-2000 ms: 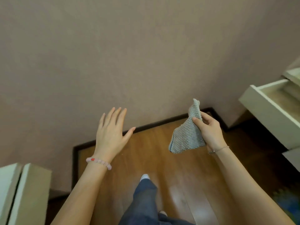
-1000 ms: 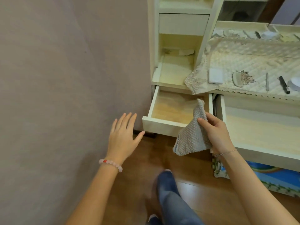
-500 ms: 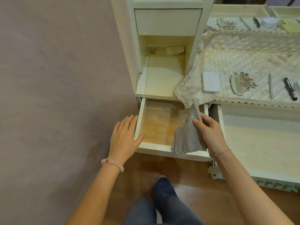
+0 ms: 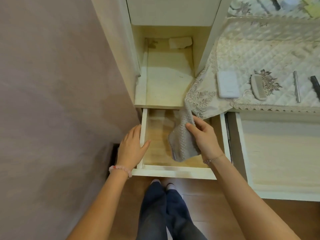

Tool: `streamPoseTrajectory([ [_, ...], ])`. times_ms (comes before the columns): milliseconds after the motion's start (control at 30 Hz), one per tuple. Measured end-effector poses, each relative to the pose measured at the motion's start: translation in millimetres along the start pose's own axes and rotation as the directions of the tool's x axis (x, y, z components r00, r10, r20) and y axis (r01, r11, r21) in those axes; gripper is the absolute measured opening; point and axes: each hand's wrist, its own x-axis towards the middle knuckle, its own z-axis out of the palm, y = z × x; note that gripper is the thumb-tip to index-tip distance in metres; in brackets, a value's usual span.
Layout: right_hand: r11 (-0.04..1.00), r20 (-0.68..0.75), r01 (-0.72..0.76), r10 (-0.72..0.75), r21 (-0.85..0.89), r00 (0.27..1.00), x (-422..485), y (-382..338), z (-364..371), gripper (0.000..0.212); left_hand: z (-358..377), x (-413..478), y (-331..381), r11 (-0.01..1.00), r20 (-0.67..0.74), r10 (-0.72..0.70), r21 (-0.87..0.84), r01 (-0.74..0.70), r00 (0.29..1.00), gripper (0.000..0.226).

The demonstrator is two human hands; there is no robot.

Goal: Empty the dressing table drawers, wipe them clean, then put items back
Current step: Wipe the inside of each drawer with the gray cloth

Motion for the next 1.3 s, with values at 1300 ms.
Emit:
streamPoseTrajectory([
  [1300,0.443,0.204,0.224,-0.093,-0.868,0.975,65,126,46,0.065,48,63,-41,0.906,0.171,-0.026,-0.414,0.095,0.985,0.06],
])
